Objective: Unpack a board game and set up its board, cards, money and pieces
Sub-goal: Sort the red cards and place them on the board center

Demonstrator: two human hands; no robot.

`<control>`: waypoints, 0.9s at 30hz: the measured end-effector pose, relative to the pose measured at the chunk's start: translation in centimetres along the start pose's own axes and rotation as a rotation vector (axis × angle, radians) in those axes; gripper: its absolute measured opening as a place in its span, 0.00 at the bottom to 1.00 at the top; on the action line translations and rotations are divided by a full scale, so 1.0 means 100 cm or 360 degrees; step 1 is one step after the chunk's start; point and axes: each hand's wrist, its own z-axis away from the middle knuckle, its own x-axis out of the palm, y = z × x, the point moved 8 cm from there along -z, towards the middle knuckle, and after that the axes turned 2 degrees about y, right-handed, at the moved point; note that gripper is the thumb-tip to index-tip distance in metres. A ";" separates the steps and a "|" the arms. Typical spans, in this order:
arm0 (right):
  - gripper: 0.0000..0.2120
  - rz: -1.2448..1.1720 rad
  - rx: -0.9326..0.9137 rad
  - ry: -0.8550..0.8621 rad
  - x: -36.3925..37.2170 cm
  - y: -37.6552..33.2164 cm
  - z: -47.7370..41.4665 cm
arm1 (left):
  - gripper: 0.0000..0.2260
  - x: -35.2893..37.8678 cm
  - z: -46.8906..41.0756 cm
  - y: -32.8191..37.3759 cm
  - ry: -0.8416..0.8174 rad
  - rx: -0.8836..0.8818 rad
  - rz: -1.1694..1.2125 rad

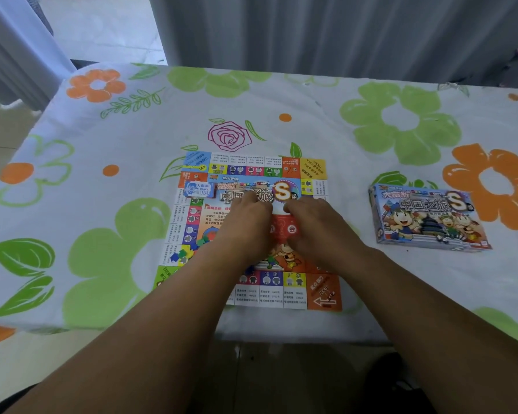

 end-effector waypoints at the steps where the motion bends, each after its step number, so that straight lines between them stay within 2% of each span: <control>1: 0.19 -0.0009 -0.0003 0.0013 0.000 0.001 0.000 | 0.16 0.000 0.000 0.001 0.0008 0.0012 -0.0004; 5: 0.22 -0.0032 -0.0014 -0.0002 0.002 0.007 -0.002 | 0.15 -0.001 0.000 0.004 0.0016 0.0024 -0.0017; 9: 0.26 -0.0089 0.0012 -0.0002 0.001 0.014 -0.002 | 0.20 -0.003 0.002 0.007 0.0011 0.0044 -0.0013; 16: 0.12 -0.0116 -0.0021 0.0058 -0.003 0.010 -0.001 | 0.20 -0.009 0.002 0.009 0.0070 0.0042 0.0016; 20: 0.11 -0.0099 -0.0029 0.0077 -0.005 0.007 0.000 | 0.12 -0.007 0.001 0.007 0.0100 0.0043 -0.0008; 27: 0.11 -0.0096 -0.0050 0.0048 -0.003 0.006 0.001 | 0.10 -0.009 0.001 0.008 0.0109 0.0035 -0.0003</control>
